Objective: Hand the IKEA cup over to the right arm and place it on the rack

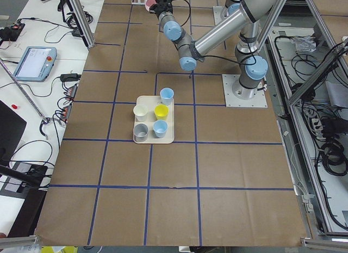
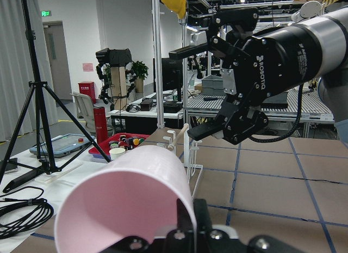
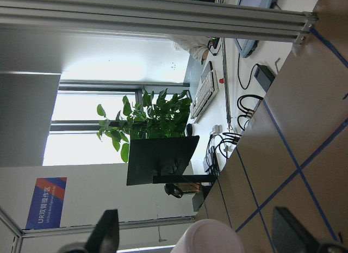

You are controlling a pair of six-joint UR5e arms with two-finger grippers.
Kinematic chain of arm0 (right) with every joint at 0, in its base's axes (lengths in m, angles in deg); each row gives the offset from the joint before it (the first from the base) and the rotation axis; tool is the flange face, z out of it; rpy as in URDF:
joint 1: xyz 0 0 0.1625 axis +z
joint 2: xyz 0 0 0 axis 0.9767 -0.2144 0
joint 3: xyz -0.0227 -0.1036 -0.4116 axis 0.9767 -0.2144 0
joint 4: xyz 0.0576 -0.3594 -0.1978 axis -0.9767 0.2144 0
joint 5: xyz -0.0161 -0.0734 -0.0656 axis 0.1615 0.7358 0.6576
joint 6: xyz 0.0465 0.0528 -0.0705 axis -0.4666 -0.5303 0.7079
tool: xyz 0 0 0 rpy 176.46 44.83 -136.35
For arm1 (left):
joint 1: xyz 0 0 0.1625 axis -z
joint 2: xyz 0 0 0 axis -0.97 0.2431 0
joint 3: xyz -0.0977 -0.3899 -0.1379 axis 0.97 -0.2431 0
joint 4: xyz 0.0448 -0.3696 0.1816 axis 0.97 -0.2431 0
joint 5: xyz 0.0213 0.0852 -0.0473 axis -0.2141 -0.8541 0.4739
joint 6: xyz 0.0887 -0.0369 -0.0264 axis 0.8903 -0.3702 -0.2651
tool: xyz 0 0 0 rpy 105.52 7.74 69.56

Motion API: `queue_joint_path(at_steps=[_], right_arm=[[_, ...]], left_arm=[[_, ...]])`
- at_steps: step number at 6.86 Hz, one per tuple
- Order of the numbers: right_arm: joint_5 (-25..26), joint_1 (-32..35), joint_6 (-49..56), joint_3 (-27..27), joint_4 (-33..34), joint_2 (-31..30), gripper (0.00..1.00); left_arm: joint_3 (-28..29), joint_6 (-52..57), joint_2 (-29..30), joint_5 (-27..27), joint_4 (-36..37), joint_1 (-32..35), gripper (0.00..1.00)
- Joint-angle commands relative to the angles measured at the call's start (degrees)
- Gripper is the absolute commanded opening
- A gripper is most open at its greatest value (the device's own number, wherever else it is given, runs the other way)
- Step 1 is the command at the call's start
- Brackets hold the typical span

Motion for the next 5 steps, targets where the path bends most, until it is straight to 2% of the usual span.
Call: queue_joint_path(at_steps=[1, 3, 5], right_arm=[[0.22, 1.76, -0.38, 0.72, 2.68, 3.78, 1.0], [1.44, 2.3, -0.3, 0.02, 2.94, 3.97, 1.0], [7.05, 2.65, -1.26, 0.02, 2.68, 3.89, 0.99]], left_arm=[[0.0, -0.09, 0.05, 0.0, 0.01, 0.04, 0.0], [0.0, -0.09, 0.05, 0.0, 0.1, 0.04, 0.0], [-0.09, -0.09, 0.05, 0.0, 0.1, 0.04, 0.0]])
